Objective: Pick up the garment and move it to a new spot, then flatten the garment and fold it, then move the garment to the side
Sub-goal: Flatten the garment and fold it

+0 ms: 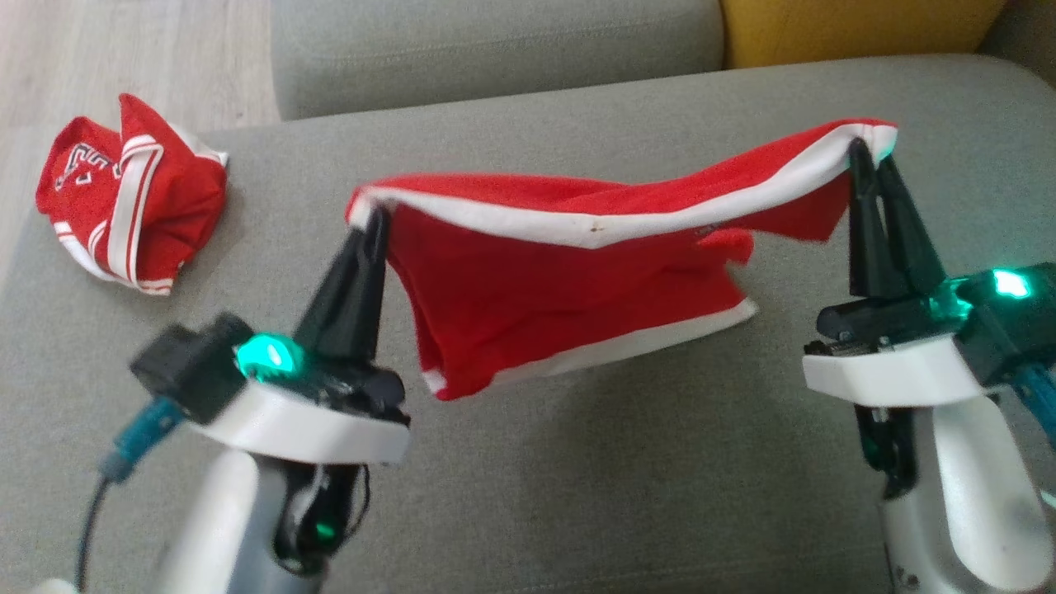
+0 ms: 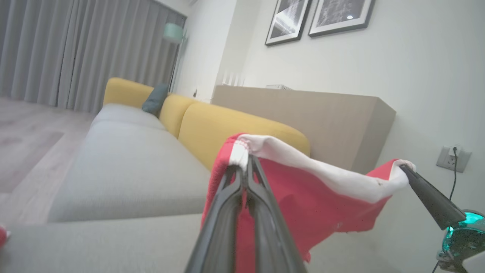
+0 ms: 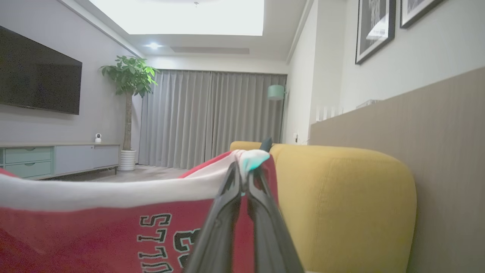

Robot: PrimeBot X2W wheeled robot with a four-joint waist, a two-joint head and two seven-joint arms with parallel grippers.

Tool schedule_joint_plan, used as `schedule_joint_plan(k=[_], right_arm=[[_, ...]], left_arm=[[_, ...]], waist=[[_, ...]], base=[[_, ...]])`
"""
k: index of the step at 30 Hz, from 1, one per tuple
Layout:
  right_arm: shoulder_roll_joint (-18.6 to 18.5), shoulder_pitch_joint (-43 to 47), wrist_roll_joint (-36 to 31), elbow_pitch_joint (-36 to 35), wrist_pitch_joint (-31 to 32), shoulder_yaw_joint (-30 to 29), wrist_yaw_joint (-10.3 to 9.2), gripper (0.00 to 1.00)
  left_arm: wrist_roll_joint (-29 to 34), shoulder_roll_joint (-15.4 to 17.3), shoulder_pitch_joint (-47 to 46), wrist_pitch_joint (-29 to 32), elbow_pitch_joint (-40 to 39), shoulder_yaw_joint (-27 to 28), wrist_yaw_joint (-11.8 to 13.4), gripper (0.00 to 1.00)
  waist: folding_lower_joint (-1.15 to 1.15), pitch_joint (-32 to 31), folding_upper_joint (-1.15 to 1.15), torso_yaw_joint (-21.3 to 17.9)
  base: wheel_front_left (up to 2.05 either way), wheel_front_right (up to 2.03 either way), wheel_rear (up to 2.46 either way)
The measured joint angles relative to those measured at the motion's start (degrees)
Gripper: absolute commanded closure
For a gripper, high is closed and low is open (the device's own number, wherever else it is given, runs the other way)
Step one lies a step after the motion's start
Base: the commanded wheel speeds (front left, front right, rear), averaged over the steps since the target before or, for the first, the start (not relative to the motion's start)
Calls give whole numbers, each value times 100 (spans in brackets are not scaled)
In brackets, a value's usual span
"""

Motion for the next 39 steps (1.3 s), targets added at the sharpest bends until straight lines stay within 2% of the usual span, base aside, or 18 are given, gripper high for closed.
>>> schedule_joint_plan(k=[6, 10, 14, 20, 24, 28, 33, 39], right_arm=[[0, 34, -103, -716, 394, -12, 0, 100], [-4, -175, -35, -673, 737, -60, 0, 100], [-111, -995, 131, -89, 891, -35, 0, 100], [-166, -3007, 137, 1330, 699, -73, 0, 100], [-133, -4290, -19, 2149, 290, -360, 1, 100], [-126, -5049, -44, 2671, 44, -519, 1, 100], [-123, -4943, 394, 2970, -18, -29, 1, 100], [-98, -3565, 747, 2446, -16, 193, 1, 100]], left_arm=[[23, 243, -494, 553, -698, 37, -1, 100], [-196, 412, -1080, 1007, -659, 160, -1, 100], [-341, 602, -1967, 1373, 103, 187, -1, 100], [-214, 791, -3954, 1492, 1588, 110, -2, 100], [46, 791, -5310, 1055, 2428, 42, -45, 100], [80, 715, -6207, 467, 3094, 59, -47, 100], [-142, 644, -6243, 77, 3850, -68, -45, 100], [-962, 543, -5100, -151, 4142, -227, -44, 100]], waist=[[0, -26, 0, -2], [0, 142, 0, -1], [0, 447, 0, -1], [1, 1087, 0, -53], [2, 1530, 0, -138], [2, 1931, 0, -246], [2, 2365, 0, -345], [2, 2657, -1, -360]], base=[[0, 0, 0], [0, 0, 0], [0, 0, 0], [0, 0, 0], [0, 0, 0], [0, 0, 0], [0, 0, 0], [0, 0, 0]])
